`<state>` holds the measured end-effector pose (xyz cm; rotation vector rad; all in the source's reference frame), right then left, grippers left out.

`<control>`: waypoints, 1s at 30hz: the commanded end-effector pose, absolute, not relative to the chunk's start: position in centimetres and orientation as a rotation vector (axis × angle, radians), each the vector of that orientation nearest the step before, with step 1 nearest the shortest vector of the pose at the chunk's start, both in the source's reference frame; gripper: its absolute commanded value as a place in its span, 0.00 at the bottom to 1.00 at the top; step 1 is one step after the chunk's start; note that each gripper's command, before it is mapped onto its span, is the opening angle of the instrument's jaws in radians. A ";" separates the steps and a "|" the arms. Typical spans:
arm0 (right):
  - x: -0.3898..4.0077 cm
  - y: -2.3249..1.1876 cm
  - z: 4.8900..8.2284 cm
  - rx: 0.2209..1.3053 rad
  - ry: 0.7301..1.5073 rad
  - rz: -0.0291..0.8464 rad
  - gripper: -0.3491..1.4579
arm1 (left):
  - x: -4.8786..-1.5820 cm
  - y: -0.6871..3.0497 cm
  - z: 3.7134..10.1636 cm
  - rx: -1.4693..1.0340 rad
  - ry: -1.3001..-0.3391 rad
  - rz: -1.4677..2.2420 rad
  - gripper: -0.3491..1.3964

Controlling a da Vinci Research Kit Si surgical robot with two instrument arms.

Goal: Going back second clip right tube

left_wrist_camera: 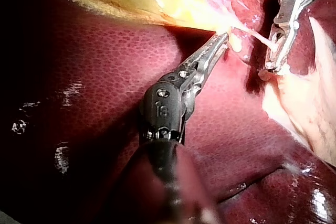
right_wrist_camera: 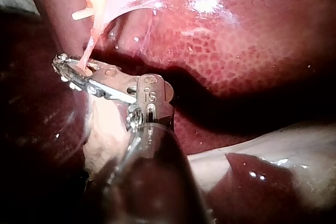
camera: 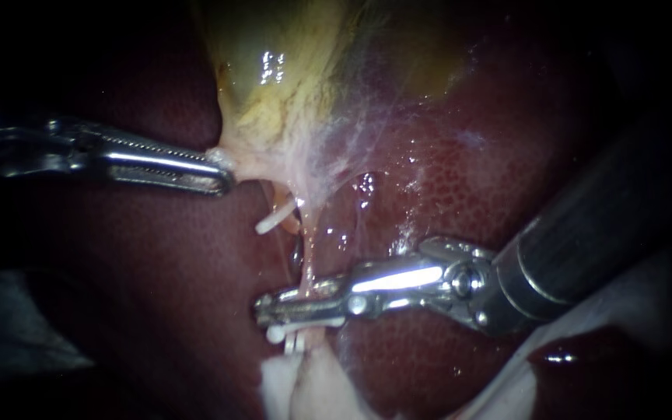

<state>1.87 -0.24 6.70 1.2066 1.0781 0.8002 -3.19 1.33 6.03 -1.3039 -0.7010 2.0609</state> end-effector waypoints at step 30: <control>1.45 0.20 6.67 0.714 1.059 0.739 0.47 | -3.17 1.32 6.03 -1.305 -0.702 2.062 0.00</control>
